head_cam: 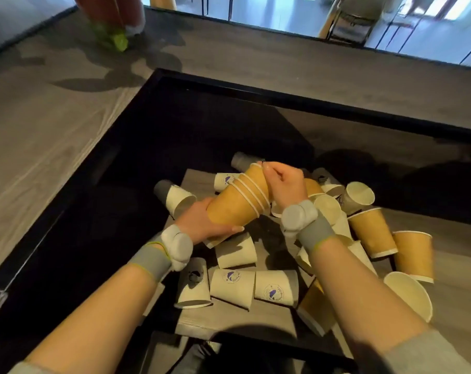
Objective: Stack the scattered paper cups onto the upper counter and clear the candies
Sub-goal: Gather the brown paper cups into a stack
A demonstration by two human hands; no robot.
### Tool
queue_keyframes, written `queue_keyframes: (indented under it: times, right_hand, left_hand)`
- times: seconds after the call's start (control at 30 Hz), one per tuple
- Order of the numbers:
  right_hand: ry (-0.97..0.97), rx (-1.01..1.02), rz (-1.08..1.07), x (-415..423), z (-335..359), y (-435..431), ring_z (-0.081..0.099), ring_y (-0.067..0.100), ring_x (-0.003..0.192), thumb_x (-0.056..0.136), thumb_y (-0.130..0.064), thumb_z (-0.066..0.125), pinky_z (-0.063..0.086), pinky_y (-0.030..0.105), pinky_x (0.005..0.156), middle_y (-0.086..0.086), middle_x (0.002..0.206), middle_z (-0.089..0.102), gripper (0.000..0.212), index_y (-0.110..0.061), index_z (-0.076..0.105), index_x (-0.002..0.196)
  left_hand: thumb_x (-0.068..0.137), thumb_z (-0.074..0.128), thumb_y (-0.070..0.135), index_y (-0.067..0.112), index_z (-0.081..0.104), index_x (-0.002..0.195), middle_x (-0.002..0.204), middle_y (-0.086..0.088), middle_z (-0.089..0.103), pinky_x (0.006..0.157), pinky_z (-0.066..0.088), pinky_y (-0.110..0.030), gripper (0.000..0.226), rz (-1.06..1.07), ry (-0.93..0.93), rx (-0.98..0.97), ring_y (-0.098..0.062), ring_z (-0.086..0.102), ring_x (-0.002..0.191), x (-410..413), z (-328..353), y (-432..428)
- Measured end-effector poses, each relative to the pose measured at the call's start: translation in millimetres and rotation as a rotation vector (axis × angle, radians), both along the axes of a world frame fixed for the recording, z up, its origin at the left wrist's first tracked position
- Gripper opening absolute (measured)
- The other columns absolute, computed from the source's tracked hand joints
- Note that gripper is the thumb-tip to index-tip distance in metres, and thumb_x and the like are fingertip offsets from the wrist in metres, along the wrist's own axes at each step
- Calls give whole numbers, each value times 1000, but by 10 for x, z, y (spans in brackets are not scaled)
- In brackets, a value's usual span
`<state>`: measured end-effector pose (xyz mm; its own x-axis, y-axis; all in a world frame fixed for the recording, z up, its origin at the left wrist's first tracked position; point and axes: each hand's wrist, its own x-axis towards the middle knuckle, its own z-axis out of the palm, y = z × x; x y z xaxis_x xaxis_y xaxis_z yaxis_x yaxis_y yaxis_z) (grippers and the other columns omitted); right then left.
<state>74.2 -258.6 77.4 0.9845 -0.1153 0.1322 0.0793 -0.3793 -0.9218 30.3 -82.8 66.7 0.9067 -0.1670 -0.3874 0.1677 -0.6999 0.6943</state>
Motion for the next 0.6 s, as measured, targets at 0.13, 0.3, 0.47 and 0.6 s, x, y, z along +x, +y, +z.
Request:
queue_keyframes:
  times: [0.13, 0.3, 0.47, 0.6]
  right_hand:
    - [61, -33, 22, -197, -164, 43, 44, 18, 65, 97, -15, 44, 37, 29, 62, 12, 66, 50, 35, 14, 58, 83]
    - [256, 115, 2, -323, -70, -187, 52, 13, 74, 97, -26, 41, 43, 29, 72, 14, 80, 59, 32, -6, 63, 83]
    - [209, 73, -64, -161, -102, -697, 62, 19, 91, 99, -22, 37, 51, 18, 79, 15, 104, 65, 33, -7, 59, 117]
    - [231, -473, 23, 246, -277, -1284, 53, 27, 116, 88, -28, 60, 42, 28, 91, 14, 124, 56, 44, -11, 53, 127]
  left_hand:
    - [63, 79, 45, 16, 39, 134, 117, 2, 54, 92, 45, -32, 86, -23, 16, -56, -19, 53, 106, -39, -73, -139]
    - [64, 80, 42, 15, 40, 133, 114, -2, 53, 90, 44, -33, 85, -70, 16, -37, -22, 53, 107, -26, -113, -266]
    - [64, 80, 39, 17, 34, 136, 112, 4, 44, 85, 38, -28, 89, -76, 11, -53, -17, 47, 104, 169, -70, -281]
    - [57, 81, 47, 20, 35, 136, 119, 3, 47, 90, 40, -30, 96, -54, 29, -20, -15, 46, 104, 236, -103, -244]
